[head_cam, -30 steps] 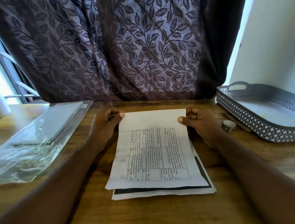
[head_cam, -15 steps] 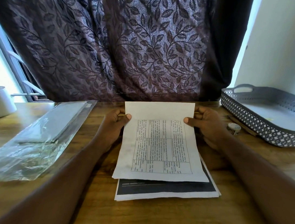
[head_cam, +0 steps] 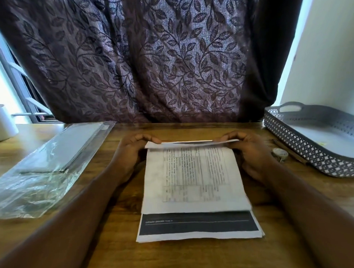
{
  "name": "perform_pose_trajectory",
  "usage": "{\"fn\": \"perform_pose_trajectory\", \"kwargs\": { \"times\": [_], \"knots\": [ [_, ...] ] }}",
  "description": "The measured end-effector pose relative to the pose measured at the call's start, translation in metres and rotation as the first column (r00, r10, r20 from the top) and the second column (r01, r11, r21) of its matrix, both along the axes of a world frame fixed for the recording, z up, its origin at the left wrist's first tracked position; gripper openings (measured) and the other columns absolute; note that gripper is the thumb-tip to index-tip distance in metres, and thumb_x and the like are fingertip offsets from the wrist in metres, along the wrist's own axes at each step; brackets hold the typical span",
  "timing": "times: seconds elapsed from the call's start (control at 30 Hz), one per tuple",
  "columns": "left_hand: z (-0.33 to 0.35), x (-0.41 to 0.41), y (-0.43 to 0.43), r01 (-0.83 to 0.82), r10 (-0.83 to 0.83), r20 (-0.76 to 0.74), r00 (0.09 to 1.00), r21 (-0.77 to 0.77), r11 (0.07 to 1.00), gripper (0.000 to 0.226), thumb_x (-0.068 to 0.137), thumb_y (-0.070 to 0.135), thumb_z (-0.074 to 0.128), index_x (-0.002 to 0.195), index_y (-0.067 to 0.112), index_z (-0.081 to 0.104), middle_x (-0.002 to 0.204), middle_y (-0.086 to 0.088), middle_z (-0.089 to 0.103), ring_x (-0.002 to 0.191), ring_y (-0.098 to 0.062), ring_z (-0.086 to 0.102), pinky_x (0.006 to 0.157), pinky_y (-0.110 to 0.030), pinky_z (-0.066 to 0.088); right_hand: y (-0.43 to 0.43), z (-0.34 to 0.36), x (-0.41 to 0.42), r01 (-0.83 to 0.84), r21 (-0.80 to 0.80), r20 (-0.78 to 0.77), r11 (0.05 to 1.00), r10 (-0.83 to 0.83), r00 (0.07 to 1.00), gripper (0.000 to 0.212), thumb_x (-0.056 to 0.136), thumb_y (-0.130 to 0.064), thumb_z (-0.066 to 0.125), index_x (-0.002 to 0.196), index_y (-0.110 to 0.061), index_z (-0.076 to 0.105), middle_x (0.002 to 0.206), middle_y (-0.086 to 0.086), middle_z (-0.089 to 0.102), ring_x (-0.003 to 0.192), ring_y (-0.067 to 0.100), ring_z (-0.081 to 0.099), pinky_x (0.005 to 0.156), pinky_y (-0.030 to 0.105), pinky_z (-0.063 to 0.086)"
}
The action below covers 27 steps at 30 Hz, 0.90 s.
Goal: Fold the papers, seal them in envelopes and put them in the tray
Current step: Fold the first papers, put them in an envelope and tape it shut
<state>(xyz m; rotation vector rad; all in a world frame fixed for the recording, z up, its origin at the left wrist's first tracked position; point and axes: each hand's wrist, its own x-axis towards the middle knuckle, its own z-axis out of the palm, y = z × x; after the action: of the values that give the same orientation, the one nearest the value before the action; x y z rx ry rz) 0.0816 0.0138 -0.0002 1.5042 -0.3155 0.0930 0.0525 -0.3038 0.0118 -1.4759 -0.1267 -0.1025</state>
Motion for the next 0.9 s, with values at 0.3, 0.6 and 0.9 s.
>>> {"fn": "perform_pose_trajectory", "kwargs": {
  "times": [0.3,0.6,0.9],
  "knots": [
    [-0.002,0.003,0.0,-0.087,0.068,0.089,0.994,0.22,0.972,0.015,0.087,0.014,0.075,0.097,0.024,0.078,0.1,0.001,0.077,0.09,-0.016,0.072,0.076,-0.033,0.058,0.004,0.0,0.002,0.016,0.045,0.024,0.999,-0.017,1.0,0.022,0.092,-0.003,0.06,0.082,-0.005,0.08,0.104,0.016,0.077,0.097,0.029,0.074,0.073,0.033,0.062],
    [0.0,0.001,-0.006,-0.262,0.114,0.298,0.948,0.522,0.812,0.013,0.092,0.023,0.071,0.093,0.035,0.073,0.094,0.019,0.074,0.088,0.004,0.066,0.078,-0.021,0.049,0.003,-0.005,0.004,0.204,-0.463,0.224,0.863,-0.109,0.968,0.019,0.086,-0.006,0.074,0.089,-0.024,0.077,0.092,-0.013,0.077,0.086,0.005,0.072,0.066,0.015,0.057],
    [0.01,-0.026,-0.031,-0.334,0.066,0.486,0.871,0.489,0.806,0.007,0.089,0.025,0.073,0.095,0.029,0.076,0.092,0.023,0.073,0.091,0.006,0.066,0.074,-0.005,0.045,0.058,0.011,-0.016,0.53,-0.742,0.64,0.411,0.196,0.743,0.024,0.099,-0.039,0.052,0.111,-0.026,0.069,0.091,-0.006,0.074,0.074,0.015,0.064,0.076,0.034,0.047]
  ]
}}
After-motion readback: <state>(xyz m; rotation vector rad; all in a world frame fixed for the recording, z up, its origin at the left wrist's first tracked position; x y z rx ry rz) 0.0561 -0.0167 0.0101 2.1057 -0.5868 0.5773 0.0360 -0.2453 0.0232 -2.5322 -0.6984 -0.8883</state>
